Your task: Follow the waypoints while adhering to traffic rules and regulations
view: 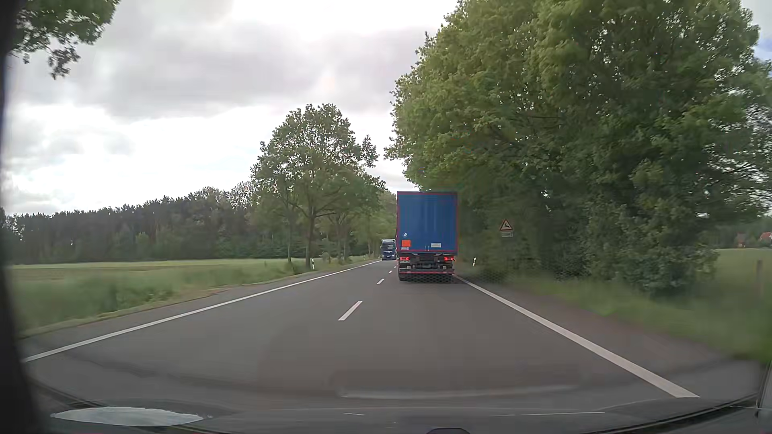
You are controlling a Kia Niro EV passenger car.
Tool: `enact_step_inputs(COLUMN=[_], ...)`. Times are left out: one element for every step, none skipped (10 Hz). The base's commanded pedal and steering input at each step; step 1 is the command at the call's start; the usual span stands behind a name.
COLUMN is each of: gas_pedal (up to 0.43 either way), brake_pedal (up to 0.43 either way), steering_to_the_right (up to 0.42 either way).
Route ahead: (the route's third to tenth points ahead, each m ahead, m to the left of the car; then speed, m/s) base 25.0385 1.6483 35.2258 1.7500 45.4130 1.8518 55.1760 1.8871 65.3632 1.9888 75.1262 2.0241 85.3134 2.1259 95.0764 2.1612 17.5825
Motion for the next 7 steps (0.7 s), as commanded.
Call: enact_step_inputs(gas_pedal=[0.098, 0.11, 0.118, 0.13, 0.138, 0.138, 0.138], brake_pedal=[0.0, 0.0, 0.0, 0.0, 0.0, 0.0, 0.0], steering_to_the_right=[0.0, 0.0, -0.001, -0.001, -0.001, -0.001, -0.001])
